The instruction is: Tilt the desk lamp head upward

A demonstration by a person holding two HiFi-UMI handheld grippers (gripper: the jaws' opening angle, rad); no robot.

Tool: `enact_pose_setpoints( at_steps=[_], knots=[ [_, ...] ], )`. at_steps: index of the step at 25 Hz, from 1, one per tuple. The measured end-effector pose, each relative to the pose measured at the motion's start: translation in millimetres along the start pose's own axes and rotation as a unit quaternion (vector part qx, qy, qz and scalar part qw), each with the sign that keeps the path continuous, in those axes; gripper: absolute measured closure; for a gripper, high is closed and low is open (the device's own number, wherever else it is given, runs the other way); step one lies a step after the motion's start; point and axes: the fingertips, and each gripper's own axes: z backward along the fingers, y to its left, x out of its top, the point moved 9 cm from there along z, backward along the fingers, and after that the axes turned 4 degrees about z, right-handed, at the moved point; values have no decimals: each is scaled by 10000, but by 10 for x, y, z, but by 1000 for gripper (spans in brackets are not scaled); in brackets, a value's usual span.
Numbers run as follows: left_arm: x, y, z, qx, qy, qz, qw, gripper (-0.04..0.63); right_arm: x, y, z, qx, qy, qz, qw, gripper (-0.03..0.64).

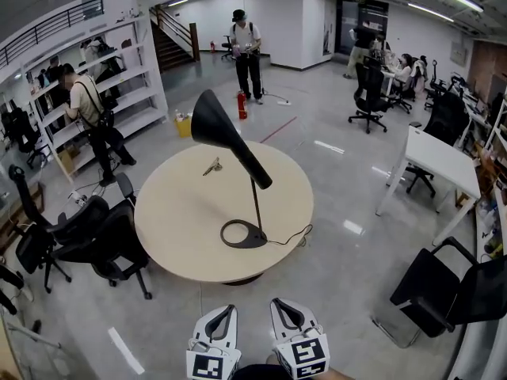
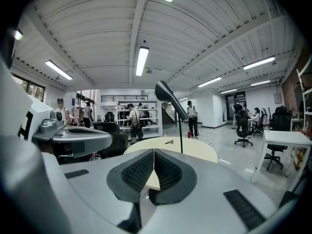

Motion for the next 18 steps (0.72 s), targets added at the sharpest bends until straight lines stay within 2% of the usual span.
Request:
enact_pose_setpoints(
  at_steps=[4, 8, 14, 18],
  knots=[
    [-139, 169, 208, 120, 145, 83, 9998, 548, 19, 303, -107, -31, 110, -47, 9999, 600],
    [-271, 402, 373, 35, 170, 226, 9996, 548, -45, 578, -159, -117, 239, 46, 9996, 600],
    [-357, 604, 421, -140, 143, 288, 9994, 548, -140, 785, -209, -476, 490, -113, 9976, 600],
    [-420, 672, 429, -66, 184, 280, 9994, 548, -240, 873, -240, -615, 624, -187, 9960, 600]
  ],
)
